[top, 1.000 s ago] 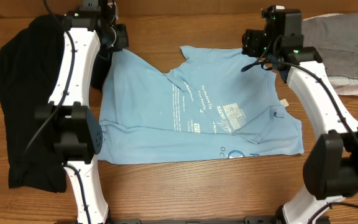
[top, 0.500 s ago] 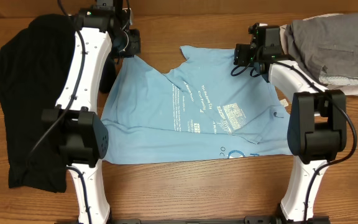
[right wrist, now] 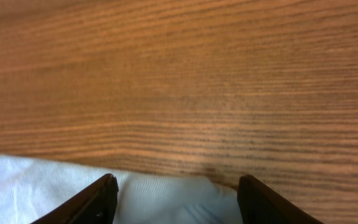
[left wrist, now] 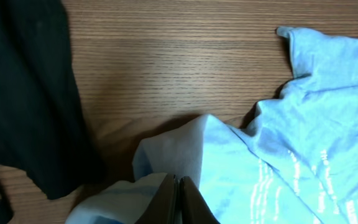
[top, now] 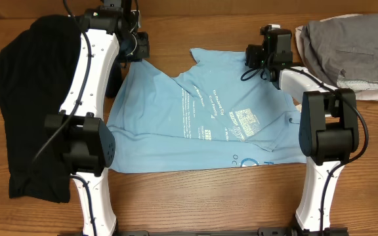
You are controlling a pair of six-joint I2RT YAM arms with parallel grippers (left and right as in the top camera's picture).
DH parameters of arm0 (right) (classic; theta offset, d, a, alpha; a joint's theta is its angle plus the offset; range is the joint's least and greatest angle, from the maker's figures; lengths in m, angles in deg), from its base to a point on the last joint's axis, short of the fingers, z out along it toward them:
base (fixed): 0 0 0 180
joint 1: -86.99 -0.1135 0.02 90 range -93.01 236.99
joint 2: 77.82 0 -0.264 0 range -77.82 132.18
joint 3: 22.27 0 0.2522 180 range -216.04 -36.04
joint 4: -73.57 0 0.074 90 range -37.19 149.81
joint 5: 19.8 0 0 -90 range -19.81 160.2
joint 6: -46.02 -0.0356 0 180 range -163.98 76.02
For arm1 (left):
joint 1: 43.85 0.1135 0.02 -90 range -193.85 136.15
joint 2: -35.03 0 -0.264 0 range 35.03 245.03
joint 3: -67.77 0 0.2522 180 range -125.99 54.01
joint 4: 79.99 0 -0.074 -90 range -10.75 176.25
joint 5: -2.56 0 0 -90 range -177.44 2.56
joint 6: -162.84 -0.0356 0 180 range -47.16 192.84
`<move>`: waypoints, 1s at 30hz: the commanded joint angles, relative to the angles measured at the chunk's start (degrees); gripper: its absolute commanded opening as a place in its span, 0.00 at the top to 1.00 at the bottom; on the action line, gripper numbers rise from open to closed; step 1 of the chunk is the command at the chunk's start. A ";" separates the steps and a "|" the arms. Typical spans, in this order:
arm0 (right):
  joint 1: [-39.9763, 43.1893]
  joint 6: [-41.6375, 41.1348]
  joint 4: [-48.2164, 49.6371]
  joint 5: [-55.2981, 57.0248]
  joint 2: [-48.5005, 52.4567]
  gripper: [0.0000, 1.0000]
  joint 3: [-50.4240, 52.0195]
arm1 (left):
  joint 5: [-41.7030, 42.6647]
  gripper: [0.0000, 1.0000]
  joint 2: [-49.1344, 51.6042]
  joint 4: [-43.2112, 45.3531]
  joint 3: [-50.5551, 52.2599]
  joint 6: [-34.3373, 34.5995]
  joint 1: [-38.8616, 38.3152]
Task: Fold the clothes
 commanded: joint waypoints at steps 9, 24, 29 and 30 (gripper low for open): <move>0.37 -3.80 3.21 -1.75 1.73 0.40 -0.92 | -1.88 0.96 -0.57 -0.44 -0.59 0.96 -0.39; 0.37 -3.89 6.78 -1.70 4.22 0.57 -0.92 | -2.12 0.96 -0.57 -0.24 -0.59 0.96 -0.39; 0.44 -5.55 6.32 -1.77 4.20 0.84 -1.25 | -2.86 0.96 -0.57 0.20 -0.59 0.98 -0.39; 0.50 -5.81 5.57 -1.75 4.20 0.88 -1.79 | -2.99 0.96 -0.57 0.20 -0.59 0.98 -0.39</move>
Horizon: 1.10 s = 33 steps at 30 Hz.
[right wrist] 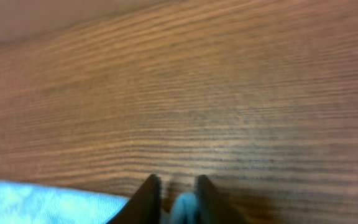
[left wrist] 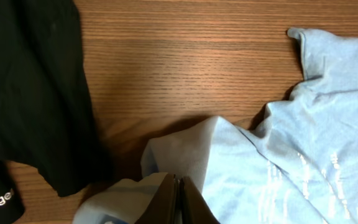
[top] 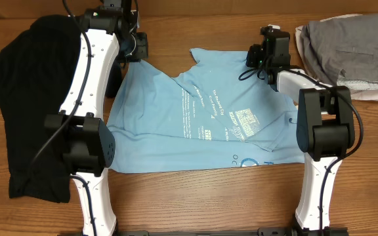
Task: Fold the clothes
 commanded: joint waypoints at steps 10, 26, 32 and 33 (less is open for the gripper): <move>2.29 0.50 -28.76 -0.20 0.57 0.96 -22.73 | -3.61 0.96 -0.57 0.31 -0.59 0.98 -0.24; 5.31 4.48 -92.67 -0.48 0.57 0.96 -60.94 | -5.95 0.96 -0.57 -4.37 -0.59 0.96 5.16; 7.76 2.56 -101.72 -0.85 0.20 0.96 -60.13 | -5.51 0.96 -0.57 -6.95 -0.59 0.96 8.76; 8.20 2.01 -101.72 -0.85 0.20 0.96 -60.08 | -5.53 0.96 -0.57 -7.37 -0.59 0.96 9.20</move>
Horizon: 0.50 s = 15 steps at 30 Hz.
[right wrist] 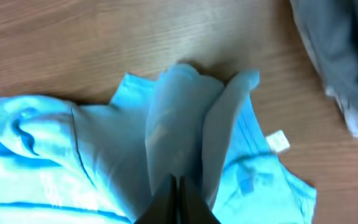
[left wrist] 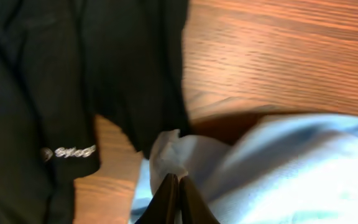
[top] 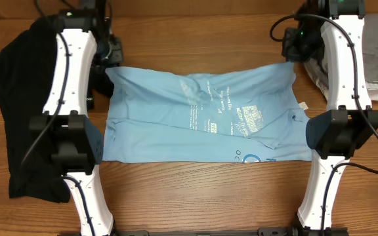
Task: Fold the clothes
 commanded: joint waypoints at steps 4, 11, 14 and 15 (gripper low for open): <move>4.52 -3.23 0.07 -2.60 -0.55 0.96 -0.55 | -0.94 0.96 -0.57 -2.03 -0.59 -0.20 2.97; 7.32 -1.09 0.07 -4.35 -2.27 0.96 -0.55 | -0.87 0.96 -0.57 -2.01 -0.59 -0.48 5.27; 7.69 0.46 0.07 -4.94 -4.26 0.96 -0.55 | -0.85 0.96 -0.57 -2.03 -0.59 -0.52 5.64; 7.67 0.42 0.07 -5.05 -5.03 0.96 -0.52 | -0.07 0.96 -0.57 -2.29 -0.59 -0.57 5.64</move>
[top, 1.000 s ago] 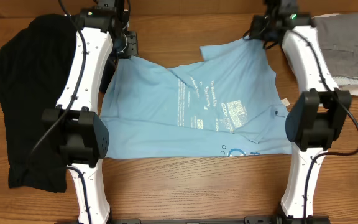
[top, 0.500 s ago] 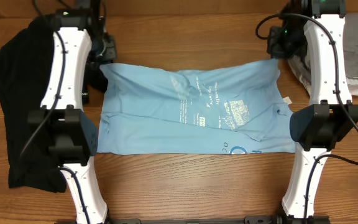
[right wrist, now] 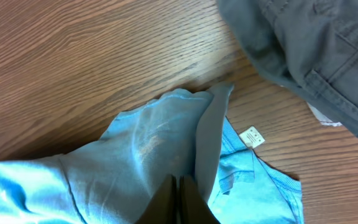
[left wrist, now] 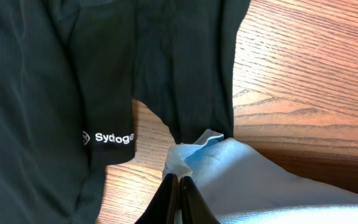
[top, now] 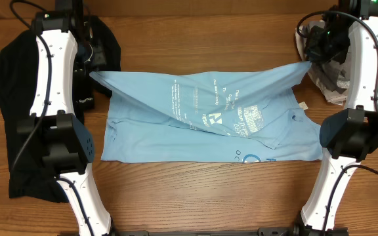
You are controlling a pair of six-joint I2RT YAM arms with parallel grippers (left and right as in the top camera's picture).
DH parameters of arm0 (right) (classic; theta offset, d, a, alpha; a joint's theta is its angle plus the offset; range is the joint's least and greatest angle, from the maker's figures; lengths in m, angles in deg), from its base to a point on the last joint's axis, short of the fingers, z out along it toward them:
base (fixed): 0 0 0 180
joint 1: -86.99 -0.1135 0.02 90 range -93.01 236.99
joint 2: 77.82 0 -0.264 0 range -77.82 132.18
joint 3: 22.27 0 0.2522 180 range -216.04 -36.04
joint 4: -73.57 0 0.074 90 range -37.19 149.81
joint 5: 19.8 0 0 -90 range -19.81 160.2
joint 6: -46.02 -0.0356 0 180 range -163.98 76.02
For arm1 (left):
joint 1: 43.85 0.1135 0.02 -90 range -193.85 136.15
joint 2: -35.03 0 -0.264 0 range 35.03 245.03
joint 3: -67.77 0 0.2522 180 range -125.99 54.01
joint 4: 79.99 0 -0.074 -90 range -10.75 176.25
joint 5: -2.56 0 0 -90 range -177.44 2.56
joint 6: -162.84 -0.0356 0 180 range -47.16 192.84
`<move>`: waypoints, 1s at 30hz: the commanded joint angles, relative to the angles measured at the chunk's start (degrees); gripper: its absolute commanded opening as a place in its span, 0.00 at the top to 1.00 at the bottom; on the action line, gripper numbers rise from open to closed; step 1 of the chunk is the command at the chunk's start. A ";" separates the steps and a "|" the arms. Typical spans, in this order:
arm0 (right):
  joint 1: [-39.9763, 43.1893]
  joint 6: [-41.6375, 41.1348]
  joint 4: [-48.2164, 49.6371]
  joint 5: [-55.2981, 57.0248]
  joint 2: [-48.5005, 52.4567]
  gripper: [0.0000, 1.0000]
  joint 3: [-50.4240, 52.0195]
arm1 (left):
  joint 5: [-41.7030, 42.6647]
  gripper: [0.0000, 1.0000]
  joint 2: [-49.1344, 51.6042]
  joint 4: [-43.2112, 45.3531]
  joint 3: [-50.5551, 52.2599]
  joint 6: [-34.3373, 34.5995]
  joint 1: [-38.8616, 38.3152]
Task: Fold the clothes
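Note:
A light blue T-shirt [top: 202,118] with white print lies across the middle of the wooden table, its far edge pulled taut between both arms. My left gripper [top: 94,73] is shut on the shirt's far left corner [left wrist: 194,155], beside the black garment [top: 18,98]. My right gripper [top: 307,64] is shut on the far right corner [right wrist: 185,143], lifted off the table near the grey clothes [right wrist: 309,56]. The shirt's near part rests flat, with its neck label [right wrist: 252,136] showing.
A heap of black clothing with a white "Sydog" logo [left wrist: 107,137] fills the left side of the table. Grey folded garments [top: 330,65] lie at the far right behind my right arm. Bare wood [top: 202,196] runs along the near edge.
Both grippers have moved further apart, left one leftwards and right one rightwards. The shirt's far edge is stretched tighter and its corners are pulled out to points.
First my left gripper held a shirt corner at the far left while the right one stood open over the shirt's far edge. The right gripper then shut on that cloth. Later both arms were spread wide with the shirt stretched, and now wider still.

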 commanded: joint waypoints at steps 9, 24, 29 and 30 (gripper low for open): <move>-0.44 1.42 0.09 -1.92 -6.23 0.96 12.07 | 4.11 0.96 -0.57 -7.06 -0.39 -1.99 -2.32; -0.26 1.40 0.68 4.02 -6.67 0.96 32.94 | 3.87 0.96 -0.52 -7.21 14.36 -1.99 -7.78; 0.42 1.40 0.07 7.17 -6.64 0.93 33.51 | 3.50 0.96 -0.52 -3.28 22.08 -1.97 -9.73; 0.70 1.44 0.07 7.37 -6.67 0.86 33.51 | 3.50 0.96 -0.52 -2.67 23.06 -1.97 -9.79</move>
